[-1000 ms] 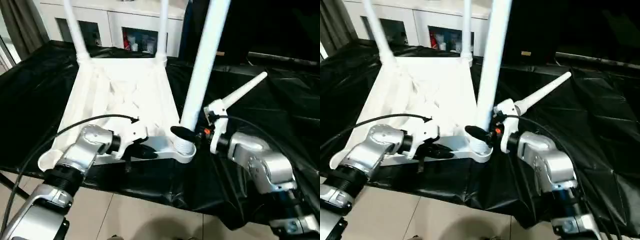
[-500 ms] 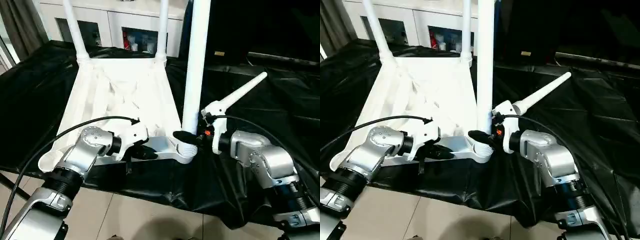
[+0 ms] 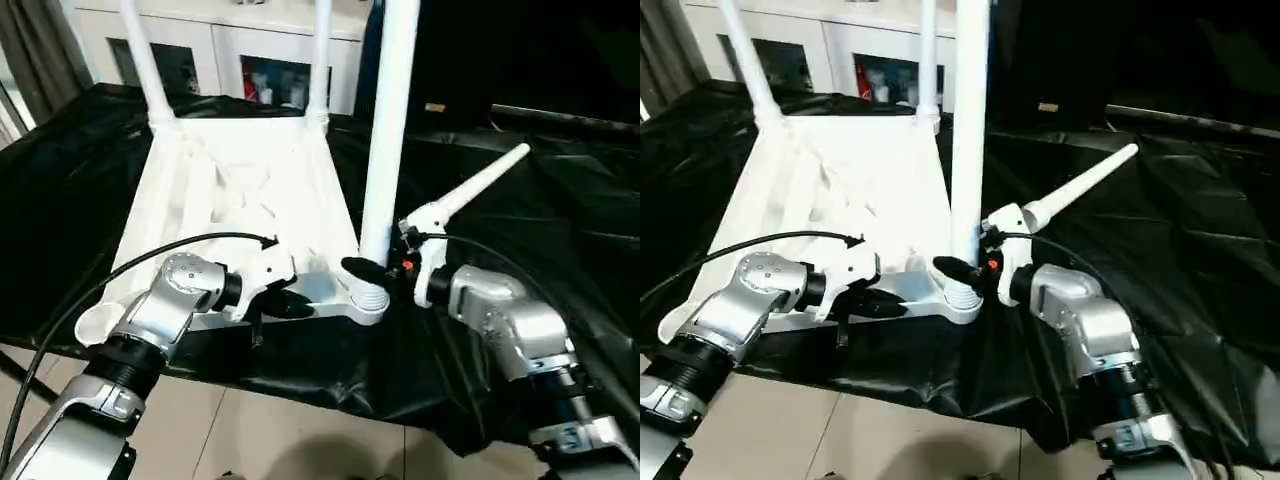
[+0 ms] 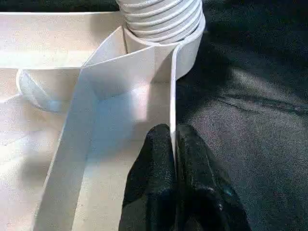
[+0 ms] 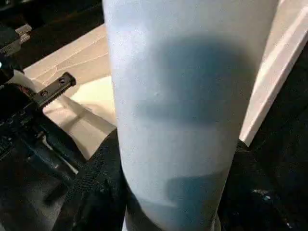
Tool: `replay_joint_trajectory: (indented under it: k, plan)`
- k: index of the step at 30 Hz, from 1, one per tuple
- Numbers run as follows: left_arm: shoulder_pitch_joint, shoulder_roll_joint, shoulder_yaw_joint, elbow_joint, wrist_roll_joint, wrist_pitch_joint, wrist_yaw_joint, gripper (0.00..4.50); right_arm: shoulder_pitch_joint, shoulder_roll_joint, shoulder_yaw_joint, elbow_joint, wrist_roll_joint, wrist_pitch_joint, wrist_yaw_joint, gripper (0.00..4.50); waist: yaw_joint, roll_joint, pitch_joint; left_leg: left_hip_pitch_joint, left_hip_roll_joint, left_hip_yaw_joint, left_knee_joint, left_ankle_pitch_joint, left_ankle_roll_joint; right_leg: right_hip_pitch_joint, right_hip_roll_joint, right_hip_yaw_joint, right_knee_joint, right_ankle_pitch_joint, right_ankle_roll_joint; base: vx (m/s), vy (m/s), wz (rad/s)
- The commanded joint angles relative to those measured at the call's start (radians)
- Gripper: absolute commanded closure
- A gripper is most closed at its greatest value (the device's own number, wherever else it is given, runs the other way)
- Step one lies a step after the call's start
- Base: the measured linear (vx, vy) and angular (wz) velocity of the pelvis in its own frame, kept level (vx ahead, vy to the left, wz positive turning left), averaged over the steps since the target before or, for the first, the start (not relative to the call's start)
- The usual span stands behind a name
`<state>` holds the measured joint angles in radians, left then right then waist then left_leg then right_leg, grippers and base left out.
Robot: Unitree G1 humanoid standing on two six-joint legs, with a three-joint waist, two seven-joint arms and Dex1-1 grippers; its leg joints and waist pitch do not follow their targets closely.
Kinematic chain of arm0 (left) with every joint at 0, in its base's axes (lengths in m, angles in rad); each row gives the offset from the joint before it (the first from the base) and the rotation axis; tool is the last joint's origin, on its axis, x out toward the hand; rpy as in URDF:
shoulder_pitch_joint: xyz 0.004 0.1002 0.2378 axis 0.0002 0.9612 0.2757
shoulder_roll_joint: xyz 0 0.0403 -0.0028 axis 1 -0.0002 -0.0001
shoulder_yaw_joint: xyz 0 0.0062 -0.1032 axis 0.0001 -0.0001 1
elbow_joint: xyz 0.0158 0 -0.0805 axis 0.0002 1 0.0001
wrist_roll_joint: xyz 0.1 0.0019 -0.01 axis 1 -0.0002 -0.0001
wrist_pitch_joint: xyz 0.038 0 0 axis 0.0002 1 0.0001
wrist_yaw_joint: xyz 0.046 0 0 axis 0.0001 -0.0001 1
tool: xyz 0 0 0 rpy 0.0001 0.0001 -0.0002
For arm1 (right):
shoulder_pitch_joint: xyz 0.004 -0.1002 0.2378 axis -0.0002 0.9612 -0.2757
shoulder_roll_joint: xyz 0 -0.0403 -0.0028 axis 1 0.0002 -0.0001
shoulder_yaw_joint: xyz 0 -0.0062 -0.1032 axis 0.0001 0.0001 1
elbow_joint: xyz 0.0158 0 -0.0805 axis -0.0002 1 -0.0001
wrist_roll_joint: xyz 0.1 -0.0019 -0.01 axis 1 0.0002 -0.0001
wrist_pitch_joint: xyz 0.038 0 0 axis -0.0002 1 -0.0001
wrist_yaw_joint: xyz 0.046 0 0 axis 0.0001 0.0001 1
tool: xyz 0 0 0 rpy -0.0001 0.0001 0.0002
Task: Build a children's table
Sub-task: Insert table leg to table base
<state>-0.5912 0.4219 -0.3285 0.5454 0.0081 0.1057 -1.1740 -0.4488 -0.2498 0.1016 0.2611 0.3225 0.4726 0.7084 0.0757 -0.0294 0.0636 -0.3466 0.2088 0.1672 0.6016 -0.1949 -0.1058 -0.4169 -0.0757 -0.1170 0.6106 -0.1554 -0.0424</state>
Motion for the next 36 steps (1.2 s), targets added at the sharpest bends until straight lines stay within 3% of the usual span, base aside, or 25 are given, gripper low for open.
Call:
replay_joint_trajectory:
  k: [1,7,13,14,15,17,22,25,26,27,28,34,35,36]
  plan:
    - [-0.022,0.002,0.012,0.008,0.008,-0.007,0.006,4.5,0.029,0.013,-0.032,0.036,0.013,-0.044,0.0,2.59,0.007,0.012,-0.078,-0.005,0.013,-0.002,-0.065,-0.161,0.025,0.071,-0.069,0.056,-0.092,-0.379,-0.081,0.0,0.0,0.0]
    - [-0.034,0.006,0.018,0.024,0.011,-0.016,0.019,4.5,0.072,0.047,-0.062,0.074,0.038,-0.109,0.013,2.59,0.009,0.017,-0.079,-0.005,0.014,-0.004,-0.067,-0.169,0.029,0.071,-0.069,0.054,-0.091,-0.358,-0.099,0.0,0.0,0.0]
    - [-0.043,0.017,0.024,0.031,0.016,-0.027,0.03,4.5,0.13,0.111,-0.109,0.143,0.053,-0.256,0.016,2.59,0.012,0.029,-0.079,-0.003,0.015,-0.008,-0.069,-0.202,0.025,0.072,-0.073,0.051,-0.096,-0.375,-0.105,0.0,0.0,0.0]
    - [-0.043,0.017,0.024,0.031,0.016,-0.027,0.03,4.5,0.133,0.113,-0.109,0.147,0.052,-0.264,0.016,2.59,0.011,0.026,-0.079,-0.005,0.014,-0.007,-0.069,-0.202,0.025,0.072,-0.073,0.051,-0.096,-0.374,-0.106,0.0,0.0,0.0]
    - [-0.043,0.017,0.024,0.032,0.015,-0.027,0.03,4.5,0.137,0.116,-0.111,0.153,0.049,-0.278,0.017,2.59,0.011,0.026,-0.078,-0.004,0.014,-0.007,-0.069,-0.204,0.026,0.072,-0.071,0.05,-0.096,-0.383,-0.104,0.0,0.0,0.0]
    - [-0.048,0.019,0.026,0.041,0.016,-0.031,0.03,4.5,0.165,0.135,-0.118,0.185,0.035,-0.351,0.012,2.59,0.011,0.036,-0.075,-0.001,0.013,-0.009,-0.071,-0.231,0.024,0.07,-0.073,0.048,-0.102,-0.418,-0.098,0.0,0.0,0.0]
    - [-0.052,0.019,0.026,0.047,0.021,-0.035,0.033,4.5,0.203,0.153,-0.127,0.22,0.02,-0.439,0.008,2.59,0.007,0.039,-0.069,0.012,0.009,-0.014,-0.073,-0.294,0.024,0.068,-0.073,0.039,-0.125,-0.537,-0.059,0.0,0.0,0.0]
    - [-0.053,0.015,0.027,0.048,0.021,-0.035,0.036,4.5,0.217,0.159,-0.134,0.246,0.014,-0.489,0.001,2.59,0.007,0.047,-0.074,0.007,0.014,-0.017,-0.078,-0.275,0.031,0.076,-0.073,0.04,-0.115,-0.462,-0.087,0.0,0.0,0.0]
    - [-0.053,0.015,0.027,0.048,0.021,-0.035,0.036,4.5,0.217,0.159,-0.134,0.246,0.014,-0.489,0.001,2.59,0.006,0.046,-0.073,0.006,0.014,-0.017,-0.079,-0.274,0.033,0.076,-0.072,0.04,-0.114,-0.455,-0.09,0.0,0.0,0.0]
    - [-0.053,0.013,0.026,0.046,0.021,-0.034,0.036,4.5,0.226,0.157,-0.132,0.261,0.004,-0.522,-0.003,2.59,0.007,0.057,-0.073,0.009,0.014,-0.018,-0.078,-0.28,0.032,0.074,-0.072,0.041,-0.113,-0.452,-0.095,0.0,0.0,0.0]
    - [-0.053,0.012,0.025,0.046,0.022,-0.034,0.037,4.5,0.227,0.157,-0.131,0.266,0.001,-0.532,-0.003,2.59,0.005,0.051,-0.073,0.009,0.013,-0.017,-0.078,-0.286,0.033,0.075,-0.071,0.04,-0.114,-0.452,-0.098,0.0,0.0,0.0]
    - [-0.053,0.013,0.022,0.052,0.026,-0.042,0.038,4.5,0.245,0.134,-0.067,0.215,-0.07,-0.568,-0.006,2.59,0.006,0.051,-0.075,0.008,0.01,-0.015,-0.077,-0.265,0.04,0.076,-0.07,0.041,-0.115,-0.465,-0.086,0.0,0.0,0.0]
    - [-0.05,0.011,0.02,0.049,0.026,-0.041,0.039,4.5,0.246,0.127,-0.044,0.186,-0.083,-0.568,0.006,2.59,0.006,0.044,-0.075,0.006,0.01,-0.014,-0.078,-0.256,0.044,0.077,-0.069,0.042,-0.114,-0.462,-0.084,0.0,0.0,0.0]
    - [-0.05,0.011,0.02,0.049,0.026,-0.041,0.039,4.5,0.246,0.127,-0.044,0.186,-0.083,-0.568,0.006,2.59,0.007,0.049,-0.075,0.005,0.011,-0.014,-0.078,-0.253,0.045,0.077,-0.069,0.042,-0.113,-0.458,-0.083,0.0,0.0,0.0]
